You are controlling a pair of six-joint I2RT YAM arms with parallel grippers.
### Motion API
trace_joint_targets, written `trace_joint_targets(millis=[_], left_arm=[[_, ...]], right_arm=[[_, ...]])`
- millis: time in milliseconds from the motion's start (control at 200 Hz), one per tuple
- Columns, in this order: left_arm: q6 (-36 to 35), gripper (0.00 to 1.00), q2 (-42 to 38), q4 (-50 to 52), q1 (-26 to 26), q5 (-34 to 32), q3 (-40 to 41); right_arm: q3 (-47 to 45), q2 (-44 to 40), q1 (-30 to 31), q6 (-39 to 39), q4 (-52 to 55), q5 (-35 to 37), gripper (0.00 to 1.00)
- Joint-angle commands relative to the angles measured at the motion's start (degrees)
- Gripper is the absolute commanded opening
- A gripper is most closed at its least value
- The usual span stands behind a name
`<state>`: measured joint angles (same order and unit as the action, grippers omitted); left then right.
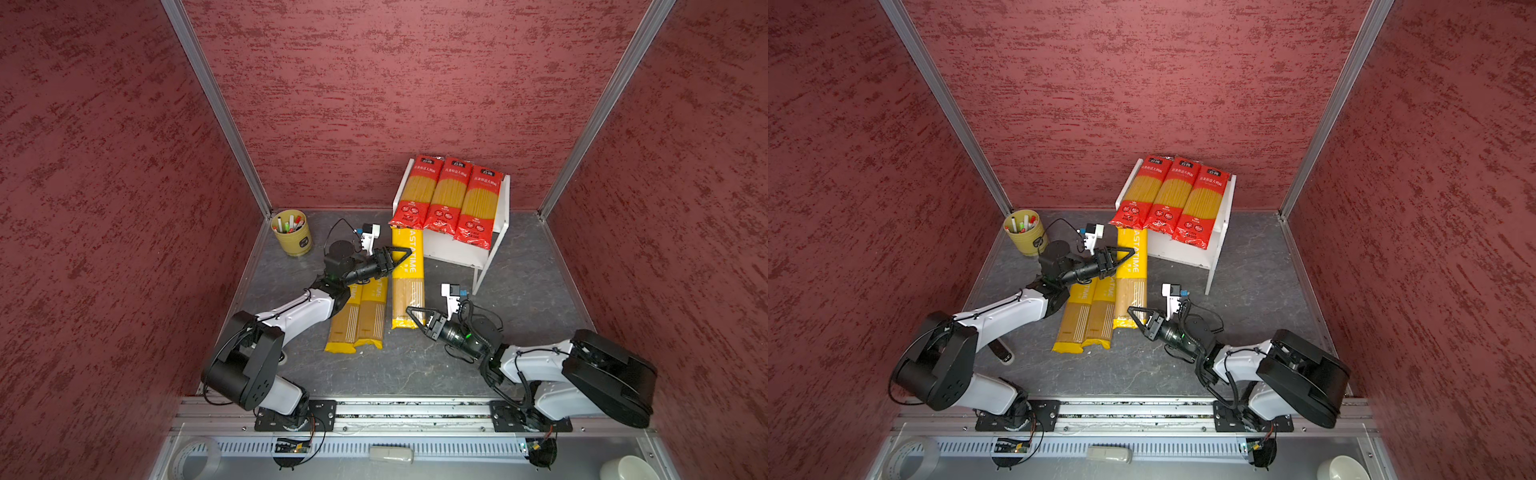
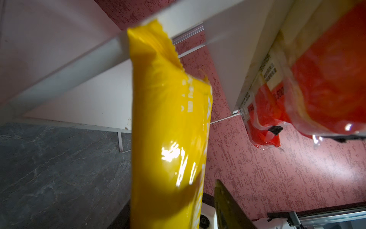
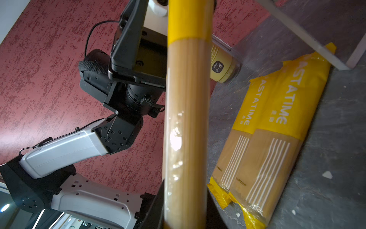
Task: Arrange pasta packages on shelves
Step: Pick up the pasta bag from the center of the table.
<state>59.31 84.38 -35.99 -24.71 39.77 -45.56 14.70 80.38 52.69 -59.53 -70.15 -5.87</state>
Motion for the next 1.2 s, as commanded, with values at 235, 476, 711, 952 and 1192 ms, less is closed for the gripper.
trace_joint_targets(millis=[235, 476, 711, 952, 1192], left_arm=[[-4.65, 0.71, -7.83, 3.58, 2.85, -2.13, 3.45], [-7.18, 0.76, -11.28, 8.12, 4.79, -3.21, 5.16], [-9.22, 0.76, -13.61, 13.16, 5.72, -5.05, 6.67], [-9.7, 0.76, -13.89, 14.11, 5.47, -6.57, 8.16], [-12.62, 0.76, -14.77, 16.89, 2.71, -10.63, 8.82]], right_arm=[[-0.55, -6.07, 0.22, 1.5, -1.86, 7.71, 0.0], [-0.22, -6.92, 0.22, 1.61, -2.47, 10.48, 0.0], [-1.23, -7.81, 0.22, 1.52, -3.16, 13.3, 0.0], [-3.09, -11.21, 0.18, 1.53, -0.39, 15.27, 0.0], [-2.71, -14.45, 0.22, 3.02, 3.23, 17.06, 0.0]])
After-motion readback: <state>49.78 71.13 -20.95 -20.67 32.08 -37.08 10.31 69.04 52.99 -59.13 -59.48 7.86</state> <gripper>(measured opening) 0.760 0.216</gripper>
